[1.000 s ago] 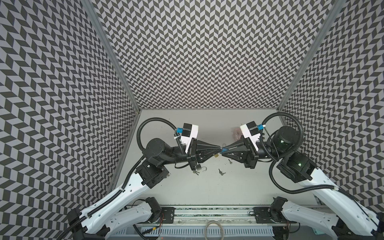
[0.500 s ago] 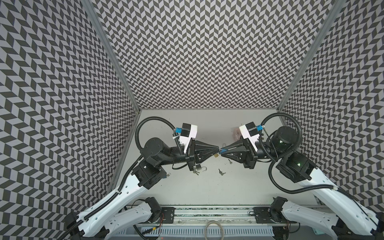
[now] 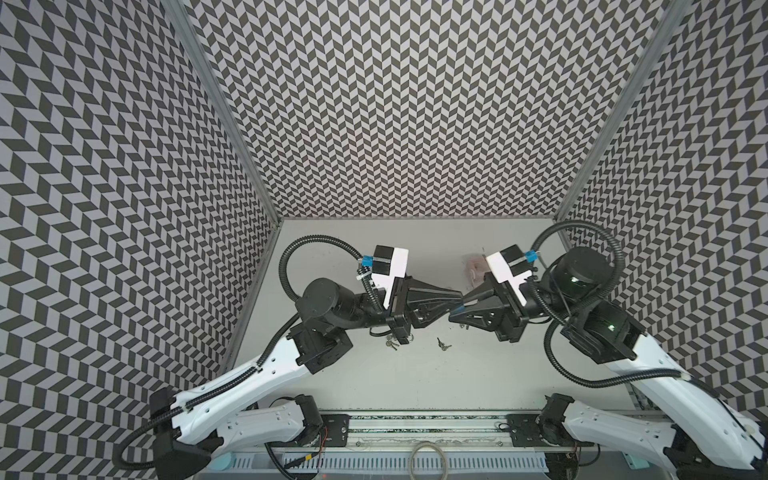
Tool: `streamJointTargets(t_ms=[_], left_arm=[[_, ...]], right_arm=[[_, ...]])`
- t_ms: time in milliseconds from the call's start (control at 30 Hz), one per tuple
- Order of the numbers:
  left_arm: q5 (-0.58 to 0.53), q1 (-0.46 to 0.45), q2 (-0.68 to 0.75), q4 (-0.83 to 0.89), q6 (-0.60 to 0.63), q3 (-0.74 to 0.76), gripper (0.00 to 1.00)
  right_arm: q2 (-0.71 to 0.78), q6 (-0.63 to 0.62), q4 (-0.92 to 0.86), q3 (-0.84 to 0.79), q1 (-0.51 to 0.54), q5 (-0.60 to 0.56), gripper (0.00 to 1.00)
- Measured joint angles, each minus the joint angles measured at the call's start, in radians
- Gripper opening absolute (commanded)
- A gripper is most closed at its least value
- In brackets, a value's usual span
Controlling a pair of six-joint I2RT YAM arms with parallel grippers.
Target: Lock with the key
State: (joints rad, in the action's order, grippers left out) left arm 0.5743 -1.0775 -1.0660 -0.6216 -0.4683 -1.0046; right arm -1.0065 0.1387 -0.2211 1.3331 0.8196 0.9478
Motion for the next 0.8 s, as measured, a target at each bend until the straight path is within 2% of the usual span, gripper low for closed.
streamJointTargets(t_ms=[33,100,233,267,400,533,667,800], left_arm=[[-0.016,-0.02,0.01,-0.081,-0.012,0.033,0.0],[-0.033,-0.013,0.051,-0.11,-0.022,0.093,0.0],[-0.035,0.077,0.111,0.015,-0.021,0.137,0.0],[-0.03,0.098,0.121,0.071,-0.014,0.125,0.04],[0.02,0.166,0.167,0.264,0.005,0.074,0.34],[0.049,0.217,0.218,0.365,0.015,0.042,0.57],[0.052,0.241,0.237,0.403,0.019,0.035,0.71],[0.059,0.245,0.219,0.429,0.023,0.026,0.76]], right_arm=[[0.0,-0.01,-0.02,0.016,0.017,-0.018,0.0],[0.006,-0.014,-0.006,-0.034,0.034,-0.037,0.0],[0.02,-0.009,0.01,-0.126,-0.001,-0.079,0.0],[0.021,-0.005,0.02,-0.14,-0.006,-0.095,0.0],[0.03,0.003,0.045,-0.175,-0.011,-0.149,0.0],[0.037,0.003,0.051,-0.179,-0.017,-0.176,0.0],[0.039,0.003,0.051,-0.179,-0.017,-0.177,0.0],[0.035,0.003,0.051,-0.179,-0.017,-0.166,0.0]])
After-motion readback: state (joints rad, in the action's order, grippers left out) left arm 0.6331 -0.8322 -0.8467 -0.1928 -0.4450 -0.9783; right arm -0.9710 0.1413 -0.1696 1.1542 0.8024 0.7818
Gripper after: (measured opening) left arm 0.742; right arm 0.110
